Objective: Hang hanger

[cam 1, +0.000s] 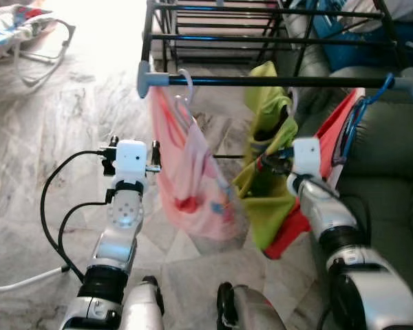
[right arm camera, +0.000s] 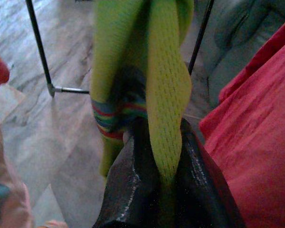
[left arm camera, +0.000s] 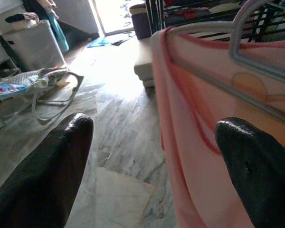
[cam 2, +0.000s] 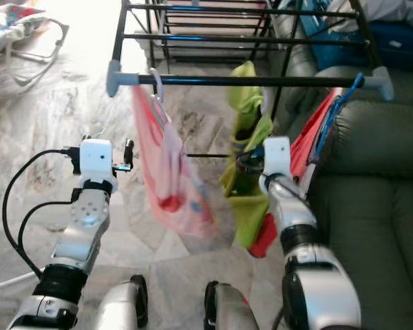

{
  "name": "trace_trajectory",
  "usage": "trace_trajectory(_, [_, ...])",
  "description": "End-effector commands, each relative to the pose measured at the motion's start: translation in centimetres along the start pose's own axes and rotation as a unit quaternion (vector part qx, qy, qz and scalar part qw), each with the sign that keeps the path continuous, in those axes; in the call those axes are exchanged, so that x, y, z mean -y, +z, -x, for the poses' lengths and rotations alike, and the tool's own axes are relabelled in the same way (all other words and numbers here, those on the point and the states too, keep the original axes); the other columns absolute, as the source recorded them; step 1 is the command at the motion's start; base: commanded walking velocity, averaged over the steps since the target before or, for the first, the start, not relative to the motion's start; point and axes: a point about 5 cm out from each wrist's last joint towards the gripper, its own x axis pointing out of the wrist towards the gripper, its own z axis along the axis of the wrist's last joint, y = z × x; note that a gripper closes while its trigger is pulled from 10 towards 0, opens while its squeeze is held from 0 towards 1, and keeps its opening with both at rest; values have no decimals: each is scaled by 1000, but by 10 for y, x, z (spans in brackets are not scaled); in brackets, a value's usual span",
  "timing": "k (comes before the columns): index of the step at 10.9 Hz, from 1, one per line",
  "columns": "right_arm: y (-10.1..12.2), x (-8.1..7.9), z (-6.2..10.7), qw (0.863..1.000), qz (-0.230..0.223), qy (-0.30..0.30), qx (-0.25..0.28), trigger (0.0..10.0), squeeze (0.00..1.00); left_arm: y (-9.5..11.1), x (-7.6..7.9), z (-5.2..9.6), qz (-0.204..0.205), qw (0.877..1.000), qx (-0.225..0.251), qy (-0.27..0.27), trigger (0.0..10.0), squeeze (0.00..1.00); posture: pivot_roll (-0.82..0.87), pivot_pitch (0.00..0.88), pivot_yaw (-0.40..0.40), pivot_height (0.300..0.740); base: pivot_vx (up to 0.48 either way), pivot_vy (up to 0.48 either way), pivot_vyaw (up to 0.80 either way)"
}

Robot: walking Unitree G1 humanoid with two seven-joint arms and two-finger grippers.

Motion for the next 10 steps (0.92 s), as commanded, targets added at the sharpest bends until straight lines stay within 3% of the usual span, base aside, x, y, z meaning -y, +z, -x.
trace_trajectory(1, [40,3,-3,997,0,-3,79,10000,0,1,0,0,-6,1000,2,0,10000,0,-98,188,-18,740,0,0,0])
trace_trajectory(3, [57,7,-2,994,13,-13,105,10000,0,1,0,0,-7,1000,1,0,10000,0,-99,187,-19,740,0,0,0])
trace_trajectory(7, [3,5,3,1000,-18,5,6,10000,0,0,0,-1,-8,1000,-2,-2,10000,0,-102,187,-16,740,0,0,0])
trace_trajectory(10, [-42,-6,22,996,-5,58,-70,10000,0,-1,1,0,-10,1000,-4,-4,10000,0,-107,186,-12,740,0,0,0])
